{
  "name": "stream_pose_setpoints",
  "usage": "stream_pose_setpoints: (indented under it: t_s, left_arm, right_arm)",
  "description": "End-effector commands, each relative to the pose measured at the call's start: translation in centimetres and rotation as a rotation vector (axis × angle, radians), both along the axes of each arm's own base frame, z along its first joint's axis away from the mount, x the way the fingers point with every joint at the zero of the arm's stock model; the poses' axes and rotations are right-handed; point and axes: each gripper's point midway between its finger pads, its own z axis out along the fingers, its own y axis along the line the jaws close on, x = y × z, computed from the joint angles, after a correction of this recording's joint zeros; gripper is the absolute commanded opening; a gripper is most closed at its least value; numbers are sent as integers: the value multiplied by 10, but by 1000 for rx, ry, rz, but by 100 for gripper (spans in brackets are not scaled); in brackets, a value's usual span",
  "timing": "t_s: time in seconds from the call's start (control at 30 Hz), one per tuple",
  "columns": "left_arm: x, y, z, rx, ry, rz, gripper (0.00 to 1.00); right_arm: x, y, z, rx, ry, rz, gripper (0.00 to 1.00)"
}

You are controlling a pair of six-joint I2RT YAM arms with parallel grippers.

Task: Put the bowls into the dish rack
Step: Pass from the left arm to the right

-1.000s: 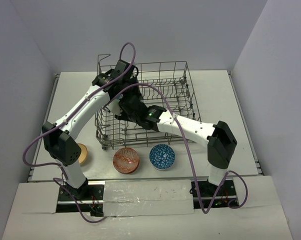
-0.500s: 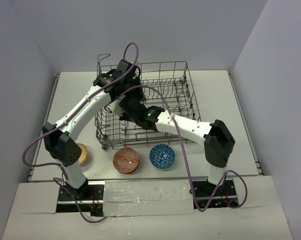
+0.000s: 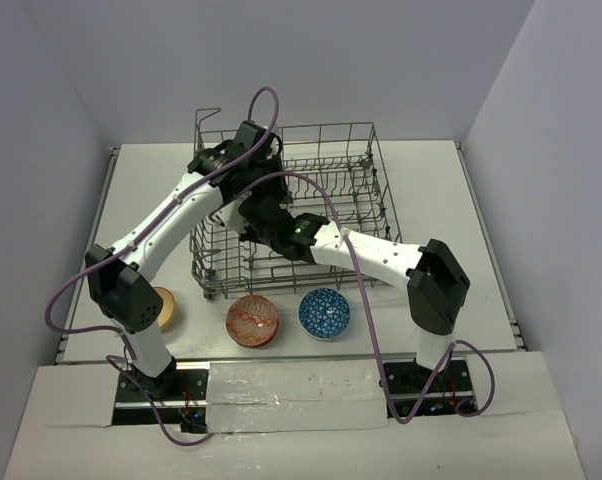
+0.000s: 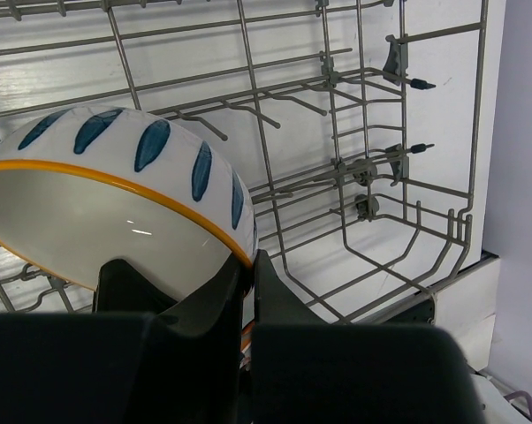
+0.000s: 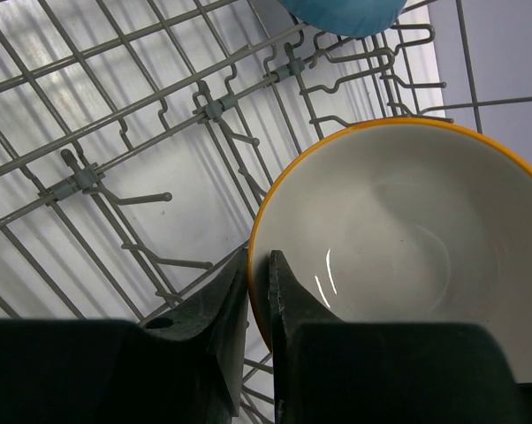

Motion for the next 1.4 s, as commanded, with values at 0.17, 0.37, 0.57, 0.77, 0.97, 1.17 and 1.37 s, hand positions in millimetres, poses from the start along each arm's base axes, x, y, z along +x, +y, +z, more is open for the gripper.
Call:
stream_pose_setpoints:
  t_s: [0.17,0.37,0.57,0.77,0.97,1.17,1.37]
  left_arm:
    - [5,9,-7,66,-33,17,0]
    - [11,7,-23,93,-17,16,0]
    - [14,8,-31,113,-9,12,0]
    - [20,11,-31,133,-32,33,3]
    - [24,10,-36,145,-33,35,8]
    - [29,11,-35,155,-49,37,16]
    - [37,14,-31,174,-74,61,25]
  right_arm:
    - [12,-19,27,83,-41,-124,0]
    - [3,-16,38,131,-25,-95,0]
    - [-7,-16,41,171,5,-77,0]
    - [-13,-18,41,191,18,-70,0]
    - [-17,-18,43,206,29,-60,0]
    - [-21,-17,40,212,45,-48,0]
    - [-22,-17,35,205,55,-43,0]
